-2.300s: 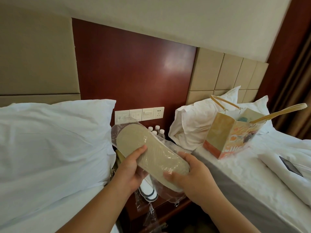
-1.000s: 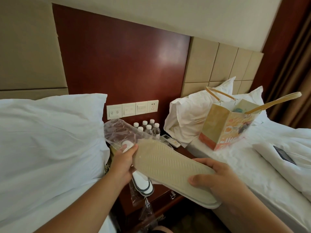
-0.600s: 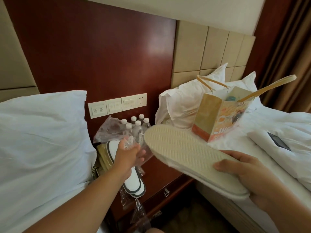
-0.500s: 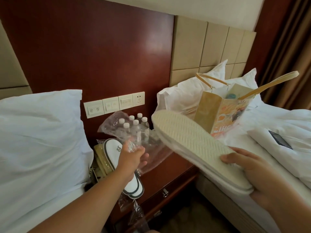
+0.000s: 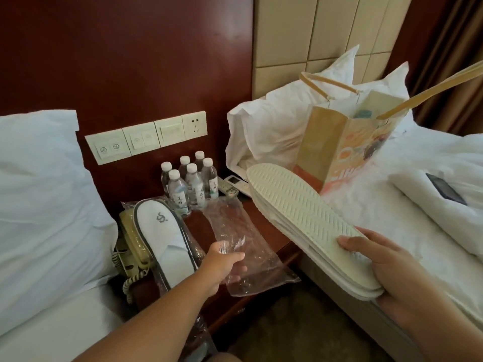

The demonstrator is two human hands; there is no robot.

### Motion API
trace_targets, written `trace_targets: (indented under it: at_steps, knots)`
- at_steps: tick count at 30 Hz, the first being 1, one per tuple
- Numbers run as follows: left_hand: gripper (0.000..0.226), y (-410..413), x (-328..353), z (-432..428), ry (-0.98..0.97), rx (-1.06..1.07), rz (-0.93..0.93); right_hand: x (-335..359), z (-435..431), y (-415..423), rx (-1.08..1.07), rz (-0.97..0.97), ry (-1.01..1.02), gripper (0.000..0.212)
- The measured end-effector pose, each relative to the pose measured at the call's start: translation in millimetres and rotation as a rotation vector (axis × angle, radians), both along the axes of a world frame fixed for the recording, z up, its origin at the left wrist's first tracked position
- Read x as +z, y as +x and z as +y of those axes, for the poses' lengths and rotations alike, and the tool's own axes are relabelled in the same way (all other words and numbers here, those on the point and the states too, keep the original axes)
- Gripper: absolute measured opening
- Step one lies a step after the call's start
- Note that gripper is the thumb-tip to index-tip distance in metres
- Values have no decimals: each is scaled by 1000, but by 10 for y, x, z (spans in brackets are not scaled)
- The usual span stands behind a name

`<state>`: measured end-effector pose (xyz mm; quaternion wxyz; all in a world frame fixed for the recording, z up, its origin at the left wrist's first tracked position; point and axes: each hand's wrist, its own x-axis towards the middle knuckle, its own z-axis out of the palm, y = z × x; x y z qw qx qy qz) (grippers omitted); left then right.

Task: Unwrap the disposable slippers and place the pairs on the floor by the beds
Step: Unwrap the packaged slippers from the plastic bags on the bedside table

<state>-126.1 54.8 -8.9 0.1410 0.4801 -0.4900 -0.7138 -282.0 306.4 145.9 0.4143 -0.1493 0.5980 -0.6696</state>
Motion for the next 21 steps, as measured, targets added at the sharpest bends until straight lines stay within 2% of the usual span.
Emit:
trace_targets:
  at_steps: [4,8,10,13,15,17,19,21]
  knots:
    - [69,-48,-240,-63,87,6,-18,-100,-57,-65,-3,14,35,31]
    - [82,-131,-365,-147,72,48,28,-213,-110,-86,12,25,64,49]
    - [97,-182,-395,-195,52,51,59,-258,-133,-76,13,25,76,54]
    - [130,-212,-345,-231,138,48,191,-298,-155,-57,8,29,80,50]
    - [137,-203,-293,-210,125,43,221,-310,-167,-30,4,28,75,46]
    - [134,-170,-222,-142,-1,50,159,-303,-193,18,-12,27,64,44]
    - [122,-106,-109,-57,-166,74,123,-285,-239,87,-22,18,61,45]
    - [102,-11,71,50,-237,64,208,-249,-300,181,-28,12,63,45]
